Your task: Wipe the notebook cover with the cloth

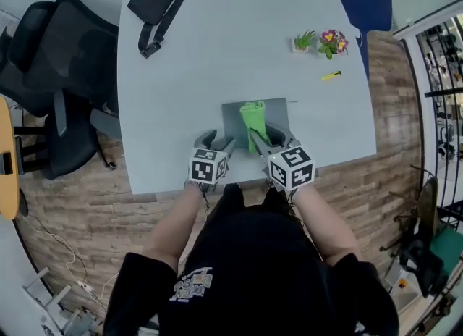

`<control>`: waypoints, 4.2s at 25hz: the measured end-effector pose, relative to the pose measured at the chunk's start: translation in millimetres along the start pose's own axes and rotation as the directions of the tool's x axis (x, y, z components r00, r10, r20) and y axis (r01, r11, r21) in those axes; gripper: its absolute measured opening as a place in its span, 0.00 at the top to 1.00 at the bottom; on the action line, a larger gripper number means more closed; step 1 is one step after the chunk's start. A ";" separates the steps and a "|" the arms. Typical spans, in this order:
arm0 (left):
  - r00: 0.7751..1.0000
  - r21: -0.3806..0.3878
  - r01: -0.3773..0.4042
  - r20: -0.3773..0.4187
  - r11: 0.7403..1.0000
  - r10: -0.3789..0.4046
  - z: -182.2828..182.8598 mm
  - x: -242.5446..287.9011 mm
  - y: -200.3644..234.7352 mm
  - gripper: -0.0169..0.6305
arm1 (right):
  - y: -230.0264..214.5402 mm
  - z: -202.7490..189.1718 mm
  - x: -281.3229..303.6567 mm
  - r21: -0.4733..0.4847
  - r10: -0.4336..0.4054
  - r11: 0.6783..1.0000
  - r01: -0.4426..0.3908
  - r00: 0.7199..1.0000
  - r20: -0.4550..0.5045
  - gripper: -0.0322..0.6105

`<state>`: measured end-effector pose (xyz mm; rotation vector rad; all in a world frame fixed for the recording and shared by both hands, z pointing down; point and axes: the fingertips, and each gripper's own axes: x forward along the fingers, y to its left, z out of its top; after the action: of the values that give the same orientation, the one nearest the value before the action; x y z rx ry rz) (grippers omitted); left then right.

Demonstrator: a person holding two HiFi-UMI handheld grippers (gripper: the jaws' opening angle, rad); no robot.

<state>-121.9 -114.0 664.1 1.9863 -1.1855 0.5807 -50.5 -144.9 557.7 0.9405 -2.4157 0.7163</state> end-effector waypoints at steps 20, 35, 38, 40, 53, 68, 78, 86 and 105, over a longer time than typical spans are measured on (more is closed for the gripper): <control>0.999 0.083 -0.043 0.011 0.996 0.042 -3.8 8.6 4.5 0.59 | 4.3 -88.1 46.3 0.024 -0.042 0.999 0.049 0.972 -0.231 0.78; 0.999 0.089 -0.044 0.025 0.995 0.042 -3.2 8.4 6.3 0.59 | 9.1 -96.4 59.9 -0.110 -0.131 0.988 0.105 0.955 -0.266 0.78; 0.999 0.089 -0.045 0.025 0.995 0.043 -3.0 8.2 5.8 0.59 | 9.5 -95.3 59.2 -0.118 -0.130 0.988 0.101 0.953 -0.273 0.78; 0.999 0.089 -0.044 0.026 0.995 0.042 -2.7 8.5 5.6 0.59 | 9.3 -95.0 58.9 -0.132 -0.134 0.986 0.100 0.950 -0.281 0.78; 0.999 0.089 -0.044 0.029 0.995 0.041 -2.3 8.3 5.5 0.59 | -10.7 -95.2 48.9 -0.131 -0.170 0.982 0.138 0.945 -0.279 0.78; 0.999 0.091 -0.045 0.026 0.995 0.043 -3.8 8.4 6.2 0.59 | -72.6 -99.0 14.2 -0.004 -0.266 0.962 0.274 0.931 -0.250 0.78; 0.999 0.092 -0.045 0.026 0.995 0.043 -2.7 8.5 5.3 0.59 | -107.5 -100.1 -8.7 0.067 -0.325 0.935 0.349 0.916 -0.236 0.77; 0.999 0.090 -0.043 0.023 0.995 0.041 -3.4 8.4 4.5 0.59 | -129.2 -101.6 -22.7 0.103 -0.364 0.913 0.395 0.901 -0.236 0.77; 0.999 0.090 -0.043 0.024 0.995 0.041 -3.2 9.3 5.0 0.59 | -79.7 -54.6 9.8 0.022 -0.294 0.953 0.301 0.941 -0.167 0.78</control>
<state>-122.0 -118.1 674.3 2.0526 -1.2366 0.6455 11.5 -166.9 629.0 1.1862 -2.0640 0.7087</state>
